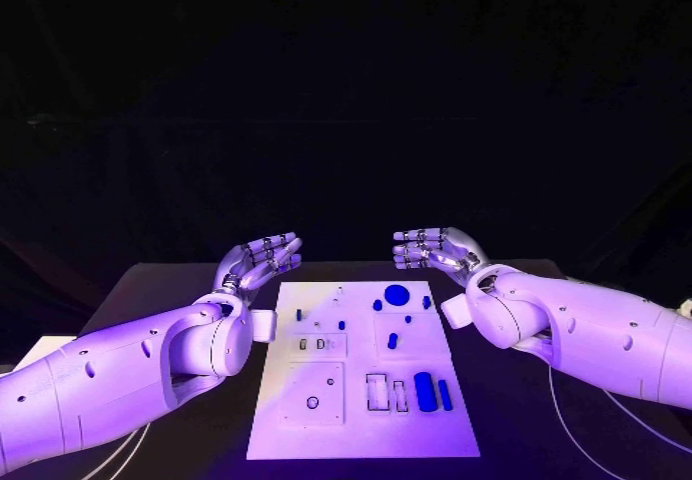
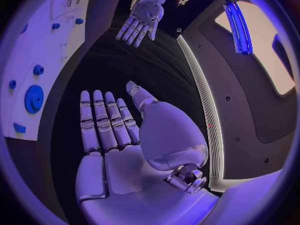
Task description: Assemble the parts on the task board
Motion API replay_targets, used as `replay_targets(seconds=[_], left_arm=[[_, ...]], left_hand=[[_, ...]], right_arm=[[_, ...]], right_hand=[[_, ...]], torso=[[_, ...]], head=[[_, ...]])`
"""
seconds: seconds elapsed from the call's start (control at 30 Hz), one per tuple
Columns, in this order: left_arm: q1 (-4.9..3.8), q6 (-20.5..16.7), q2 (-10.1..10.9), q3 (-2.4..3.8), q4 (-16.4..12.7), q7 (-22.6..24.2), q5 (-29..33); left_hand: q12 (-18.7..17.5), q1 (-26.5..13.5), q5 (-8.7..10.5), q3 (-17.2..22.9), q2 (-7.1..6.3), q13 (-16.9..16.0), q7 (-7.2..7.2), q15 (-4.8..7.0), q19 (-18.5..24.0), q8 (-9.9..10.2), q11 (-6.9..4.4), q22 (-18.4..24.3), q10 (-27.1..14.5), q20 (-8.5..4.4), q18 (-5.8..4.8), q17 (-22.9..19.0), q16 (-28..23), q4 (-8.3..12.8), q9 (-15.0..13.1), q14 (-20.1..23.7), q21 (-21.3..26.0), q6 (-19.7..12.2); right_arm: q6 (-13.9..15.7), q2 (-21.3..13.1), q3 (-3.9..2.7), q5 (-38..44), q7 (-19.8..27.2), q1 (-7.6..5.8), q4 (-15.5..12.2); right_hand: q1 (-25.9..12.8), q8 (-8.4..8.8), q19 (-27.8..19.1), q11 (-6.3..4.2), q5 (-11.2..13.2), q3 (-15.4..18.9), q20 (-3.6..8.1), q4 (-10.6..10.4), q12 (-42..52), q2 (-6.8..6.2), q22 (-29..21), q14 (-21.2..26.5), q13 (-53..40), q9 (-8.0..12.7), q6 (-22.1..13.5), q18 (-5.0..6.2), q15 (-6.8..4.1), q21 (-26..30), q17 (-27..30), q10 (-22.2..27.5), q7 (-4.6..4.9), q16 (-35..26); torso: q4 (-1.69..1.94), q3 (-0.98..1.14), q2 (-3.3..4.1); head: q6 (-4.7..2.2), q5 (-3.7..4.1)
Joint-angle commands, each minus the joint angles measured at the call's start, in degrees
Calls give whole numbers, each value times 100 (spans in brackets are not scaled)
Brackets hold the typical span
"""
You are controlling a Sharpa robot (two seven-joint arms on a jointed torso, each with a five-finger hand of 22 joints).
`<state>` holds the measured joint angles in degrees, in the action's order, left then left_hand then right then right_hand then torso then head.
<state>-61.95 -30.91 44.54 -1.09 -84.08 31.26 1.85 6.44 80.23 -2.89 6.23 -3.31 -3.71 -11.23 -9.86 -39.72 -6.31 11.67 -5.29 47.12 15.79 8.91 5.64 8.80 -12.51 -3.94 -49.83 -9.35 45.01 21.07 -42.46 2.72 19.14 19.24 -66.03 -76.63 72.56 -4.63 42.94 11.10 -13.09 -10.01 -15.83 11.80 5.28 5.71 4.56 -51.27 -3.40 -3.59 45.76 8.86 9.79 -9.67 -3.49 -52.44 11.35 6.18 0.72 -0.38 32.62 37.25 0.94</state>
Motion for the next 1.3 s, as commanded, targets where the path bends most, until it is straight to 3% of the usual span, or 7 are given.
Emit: replay_targets(seconds=[0.03,0.3,0.53,0.8,0.9,1.03,1.3], left_arm=[[-20,289,41,6,-145,123,22],[-64,370,323,36,-571,26,11],[-95,543,561,81,-1011,-10,78],[-103,775,745,116,-1499,-57,152],[-104,823,794,121,-1639,-75,169],[-105,863,849,128,-1780,-91,179],[-110,904,918,141,-1937,-107,213]], left_hand=[[57,27,-30,-102,214,-15,-173,243,-1420,-88,-160,-113,1071,-193,168,201,238,274,0,-1176,-371,894],[-58,17,-32,-150,261,-10,-133,292,-1685,-13,-200,-67,1204,-253,165,292,148,388,14,-1351,-332,1001],[-96,32,-33,-154,291,-13,-109,321,-1788,12,-225,-44,1285,-281,164,345,119,449,13,-1441,-307,1065],[-118,41,-33,-153,308,-13,-102,334,-1842,29,-235,-33,1322,-295,163,374,104,484,14,-1485,-294,1091],[-120,41,-33,-154,308,-13,-103,335,-1846,31,-235,-31,1325,-296,163,377,102,488,14,-1489,-292,1093],[-124,42,-33,-156,307,-13,-104,335,-1852,34,-235,-30,1327,-297,162,380,99,493,15,-1491,-290,1094],[-139,42,-32,-163,300,-10,-111,335,-1863,47,-231,-24,1326,-300,160,387,88,507,17,-1495,-281,1089]], right_arm=[[296,13,-1,1086,1,-35,-32],[269,-37,-26,2075,-351,-187,30],[-94,-68,-61,3602,-1186,-332,55],[-697,-80,-109,5954,-2062,-453,-9],[-879,-69,-114,6570,-2254,-485,-58],[-1045,-39,-117,7144,-2438,-519,-117],[-1292,22,-119,7770,-2730,-565,-245]], right_hand=[[5,-1,778,-183,-109,-486,156,209,-66,-93,14,-1023,-13,-24,942,184,-224,-240,-28,-903,103,58],[-155,79,1186,-262,-91,-892,337,281,-165,-268,28,-1564,-16,-27,1155,180,-379,-412,-58,-1183,39,45],[-120,88,1540,-315,47,-979,497,343,-170,-404,127,-1946,-17,-28,1212,172,-497,-670,-106,-1249,-8,91],[39,75,2436,-542,251,-781,944,377,-167,-612,690,-3073,-19,-37,1427,159,-870,-1750,-410,-1555,-200,524],[22,79,2595,-608,291,-751,1042,336,-170,-659,904,-3445,-18,-36,1479,154,-972,-2123,-576,-1619,-269,736],[-23,93,2652,-651,302,-789,1107,265,-177,-718,1178,-3543,-16,-29,1504,138,-1054,-2574,-911,-1631,-322,1256],[-98,96,2542,-661,458,-921,1112,86,-177,-859,1580,-3515,-16,-27,1466,146,-1067,-3204,-1495,-1425,-362,2139]], torso=[[62,-7,138],[90,-7,353],[116,6,578],[173,17,782],[190,28,865],[197,42,938],[208,66,1053]], head=[[-27,35],[-72,74],[-145,131],[-191,223],[-204,266],[-243,278],[-225,295]])
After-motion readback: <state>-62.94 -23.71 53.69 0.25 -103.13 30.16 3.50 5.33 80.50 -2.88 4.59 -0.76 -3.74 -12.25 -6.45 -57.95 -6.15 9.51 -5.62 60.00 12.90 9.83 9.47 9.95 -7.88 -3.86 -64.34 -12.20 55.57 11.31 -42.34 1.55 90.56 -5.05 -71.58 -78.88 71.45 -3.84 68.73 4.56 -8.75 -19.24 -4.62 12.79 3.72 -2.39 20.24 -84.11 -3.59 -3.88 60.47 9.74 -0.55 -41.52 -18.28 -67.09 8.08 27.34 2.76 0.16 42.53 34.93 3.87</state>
